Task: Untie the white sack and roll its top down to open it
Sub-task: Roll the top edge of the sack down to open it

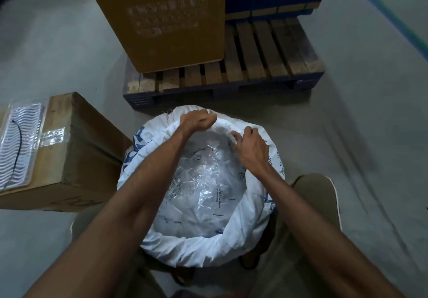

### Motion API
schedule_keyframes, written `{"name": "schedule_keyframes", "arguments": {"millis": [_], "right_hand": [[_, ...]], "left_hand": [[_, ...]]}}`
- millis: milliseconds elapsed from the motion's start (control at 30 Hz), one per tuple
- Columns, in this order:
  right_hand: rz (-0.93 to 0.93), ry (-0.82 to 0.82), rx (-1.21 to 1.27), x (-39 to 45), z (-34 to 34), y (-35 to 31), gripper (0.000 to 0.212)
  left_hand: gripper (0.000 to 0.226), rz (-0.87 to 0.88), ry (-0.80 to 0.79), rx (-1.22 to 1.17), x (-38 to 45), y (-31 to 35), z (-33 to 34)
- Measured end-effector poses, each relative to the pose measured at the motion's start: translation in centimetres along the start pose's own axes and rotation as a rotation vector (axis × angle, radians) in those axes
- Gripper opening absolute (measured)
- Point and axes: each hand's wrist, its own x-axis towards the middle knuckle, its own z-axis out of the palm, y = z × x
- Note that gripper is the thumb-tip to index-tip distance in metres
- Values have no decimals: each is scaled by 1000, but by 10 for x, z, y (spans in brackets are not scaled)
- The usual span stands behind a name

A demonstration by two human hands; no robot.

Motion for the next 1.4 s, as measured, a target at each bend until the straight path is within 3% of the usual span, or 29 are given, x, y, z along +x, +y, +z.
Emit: {"name": "schedule_keyframes", "arguments": {"millis": [67, 133, 200, 267, 333, 433, 533, 600, 700, 833, 967, 1067, 1167, 1233, 1333, 1400], "right_hand": [[43, -69, 125, 3, 9, 9, 57], [102, -108, 320, 16, 12, 18, 54], [209, -144, 609, 35, 15, 26, 58], [317, -265, 822, 53, 15, 32, 57], [346, -424, 894, 57, 7, 35, 49], [416, -521, 1032, 52, 1, 33, 50], [384, -359, 802, 40, 0, 23, 64], [281, -182, 552, 21, 6, 29, 67], [317, -83, 393, -10, 10, 39, 74], [395, -193, 517, -7, 10, 38, 61], [512, -236, 859, 9, 15, 40, 58], [636, -411, 1159, 15, 21, 49, 59], [624, -557, 1370, 9, 21, 55, 59], [608, -533, 1409, 1, 16, 56, 54], [599, -439, 1487, -10, 12, 58, 62], [560, -300, 1248, -24, 6, 59, 59]], "left_hand": [[48, -23, -74, -8, 7, 0, -1], [54, -48, -41, 77, 4, 5, 5], [56, 64, 102, 168, -8, 15, 15], [47, 320, 229, 133, -16, 23, 26], [32, 478, 231, 17, -19, 25, 32], [23, 400, 191, -30, -18, 33, 35], [22, 151, 156, 28, -7, 51, 34], [41, 10, 113, 25, 1, 63, 33], [54, -61, 10, 27, 10, 72, 28], [46, 37, -45, 13, 21, 61, 27], [36, 216, 198, 44, 12, 40, 40], [36, 317, 371, -21, -12, 42, 55], [45, 313, 415, -84, -49, 52, 83], [48, 298, 407, -180, -75, 59, 104], [40, 265, 342, -422, -101, 68, 125], [32, 243, 326, -506, -112, 74, 127]]}}
